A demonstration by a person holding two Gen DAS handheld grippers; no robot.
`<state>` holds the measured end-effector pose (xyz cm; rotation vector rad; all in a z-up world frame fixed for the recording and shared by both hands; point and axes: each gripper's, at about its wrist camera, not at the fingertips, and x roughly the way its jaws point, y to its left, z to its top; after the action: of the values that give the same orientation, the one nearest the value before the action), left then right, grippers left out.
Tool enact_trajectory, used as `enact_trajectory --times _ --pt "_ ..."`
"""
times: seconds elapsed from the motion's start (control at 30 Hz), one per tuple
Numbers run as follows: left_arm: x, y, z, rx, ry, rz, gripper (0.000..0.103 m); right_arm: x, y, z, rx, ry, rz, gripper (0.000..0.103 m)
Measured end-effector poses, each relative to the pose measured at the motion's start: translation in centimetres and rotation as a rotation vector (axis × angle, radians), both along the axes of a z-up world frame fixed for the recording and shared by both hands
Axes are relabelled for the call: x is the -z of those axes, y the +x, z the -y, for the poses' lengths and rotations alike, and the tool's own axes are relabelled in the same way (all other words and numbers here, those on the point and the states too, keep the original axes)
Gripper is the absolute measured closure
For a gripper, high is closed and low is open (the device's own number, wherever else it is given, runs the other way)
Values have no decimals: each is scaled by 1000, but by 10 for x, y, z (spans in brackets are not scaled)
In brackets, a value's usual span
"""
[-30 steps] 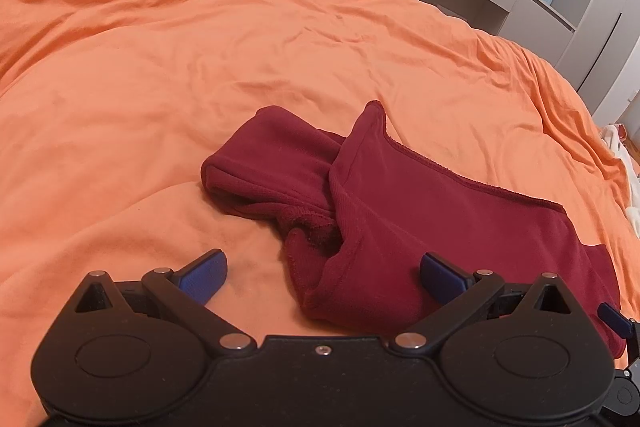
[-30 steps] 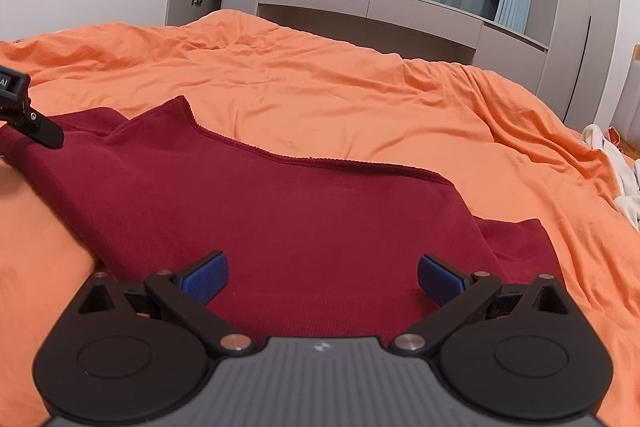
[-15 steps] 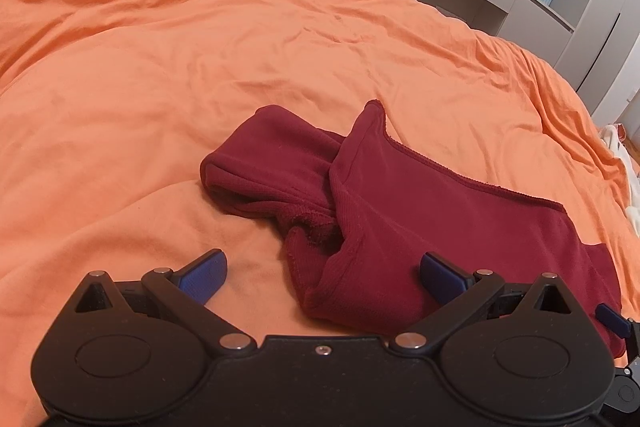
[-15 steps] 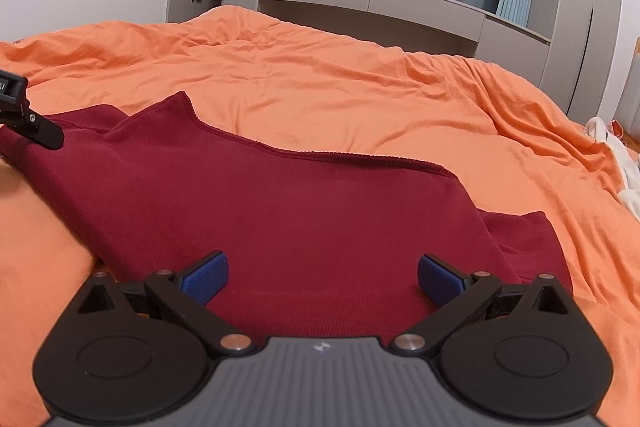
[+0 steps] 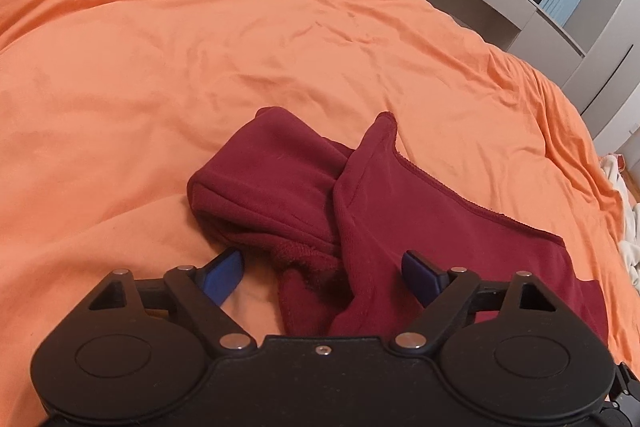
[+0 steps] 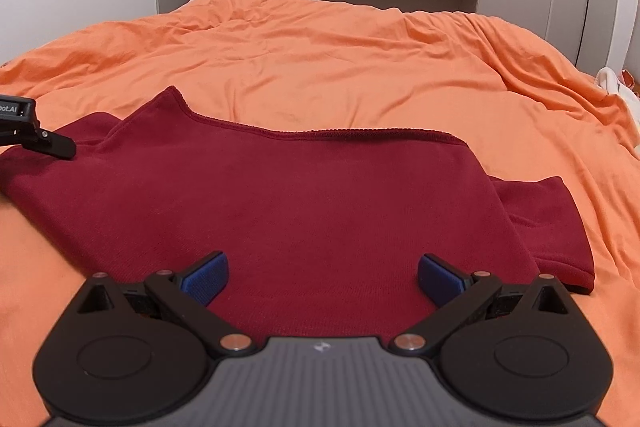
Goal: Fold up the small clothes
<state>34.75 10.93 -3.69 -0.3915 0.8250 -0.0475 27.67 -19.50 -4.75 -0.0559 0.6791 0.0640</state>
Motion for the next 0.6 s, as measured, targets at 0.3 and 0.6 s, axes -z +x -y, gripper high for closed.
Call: enact_trajectory --times 0.3,0.6 --pt "4 3 -3 4 -14 0 21 0 1 1 1 5 -4 0" --pt "5 3 -3 4 -14 0 21 0 1 2 0 6 -5 0"
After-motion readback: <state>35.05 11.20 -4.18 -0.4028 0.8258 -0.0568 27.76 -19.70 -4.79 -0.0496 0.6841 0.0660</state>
